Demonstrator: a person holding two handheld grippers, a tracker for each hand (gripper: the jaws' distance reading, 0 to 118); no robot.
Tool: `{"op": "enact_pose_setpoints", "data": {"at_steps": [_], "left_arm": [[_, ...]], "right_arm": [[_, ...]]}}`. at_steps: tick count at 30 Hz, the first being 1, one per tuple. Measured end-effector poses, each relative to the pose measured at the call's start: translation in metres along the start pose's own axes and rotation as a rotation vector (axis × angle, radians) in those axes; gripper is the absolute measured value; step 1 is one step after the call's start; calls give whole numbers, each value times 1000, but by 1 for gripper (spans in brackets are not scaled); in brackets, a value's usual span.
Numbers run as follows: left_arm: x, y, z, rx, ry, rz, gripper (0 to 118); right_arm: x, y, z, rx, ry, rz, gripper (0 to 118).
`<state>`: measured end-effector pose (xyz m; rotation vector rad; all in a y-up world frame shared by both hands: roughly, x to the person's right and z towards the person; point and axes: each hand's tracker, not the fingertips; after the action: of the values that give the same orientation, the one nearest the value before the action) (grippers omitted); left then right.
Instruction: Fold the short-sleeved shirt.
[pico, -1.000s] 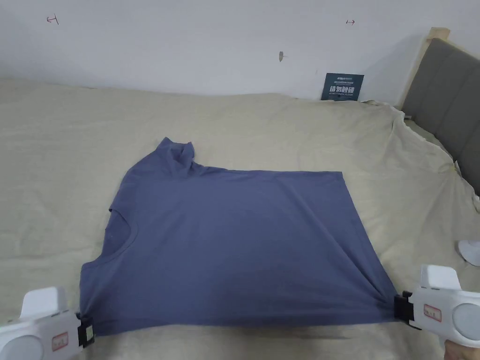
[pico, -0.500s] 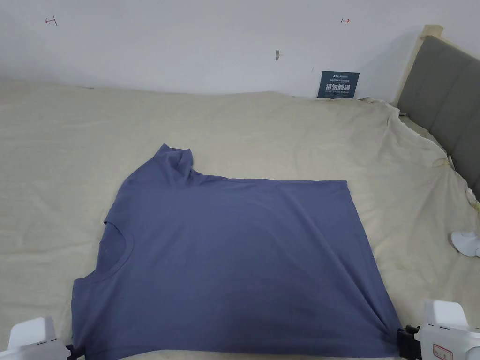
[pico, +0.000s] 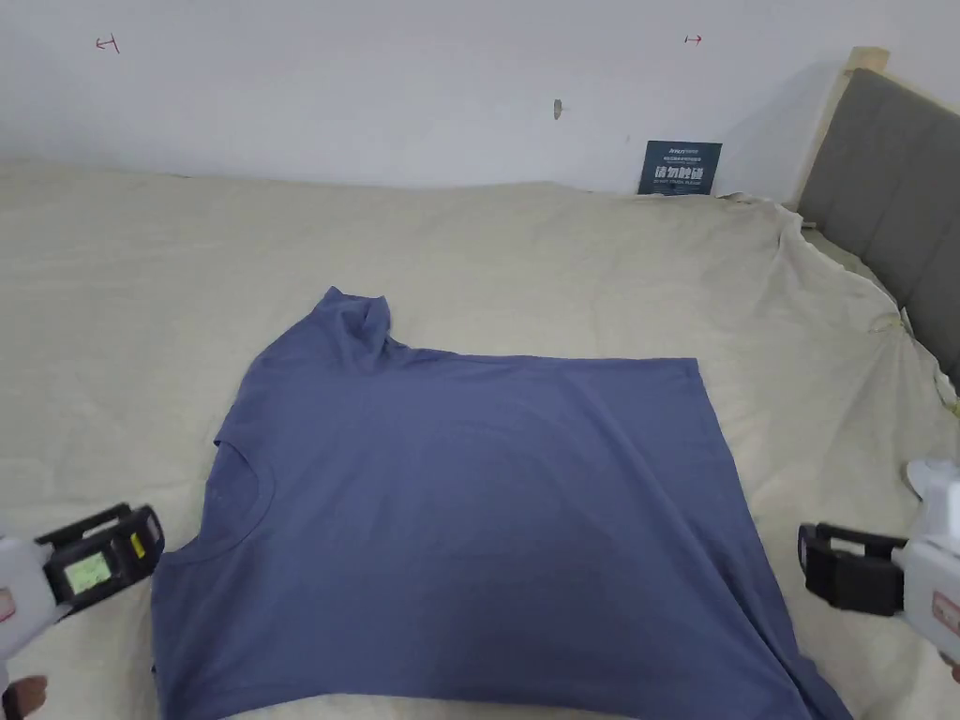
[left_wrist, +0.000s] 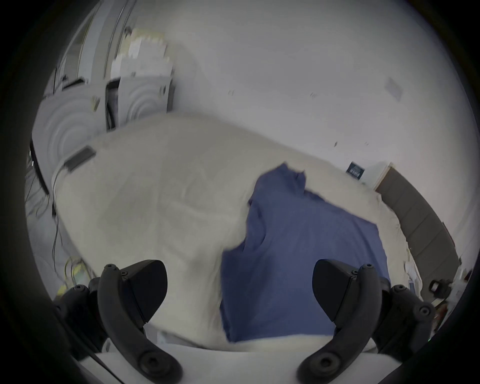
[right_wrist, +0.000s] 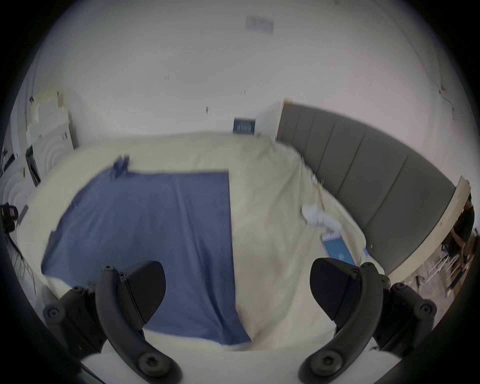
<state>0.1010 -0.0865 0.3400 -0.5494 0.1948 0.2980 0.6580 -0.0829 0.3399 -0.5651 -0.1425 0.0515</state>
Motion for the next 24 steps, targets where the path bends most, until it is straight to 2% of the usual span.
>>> {"op": "enact_pose_setpoints", "data": {"at_steps": [4,9,10,12,13,14,17,18,19,24], "left_arm": [[38,-4,7,181,37,-125,115],[67,-22,11,337,28,-217,109],[72,-27,12,357,11,-242,104],[82,-34,15,365,3,-275,76],[82,-34,13,367,-6,-281,62],[84,-37,14,370,-24,-282,45],[88,-39,14,348,-75,-283,15],[90,-41,14,343,-80,-286,5],[91,-43,14,345,-81,-290,0],[94,-45,15,336,-100,-288,0]], "right_arm": [[-16,16,19,157,31,-68,113],[-44,13,41,332,1,-40,113],[-49,11,44,344,11,-23,112],[-53,7,45,345,36,-9,109],[-55,5,47,349,45,-5,104],[-57,3,48,355,49,-8,89],[-60,-3,50,357,74,-34,32],[-60,-5,49,354,74,-37,14],[-60,-6,48,352,72,-41,3],[-61,-12,44,319,69,-49,0]]}}
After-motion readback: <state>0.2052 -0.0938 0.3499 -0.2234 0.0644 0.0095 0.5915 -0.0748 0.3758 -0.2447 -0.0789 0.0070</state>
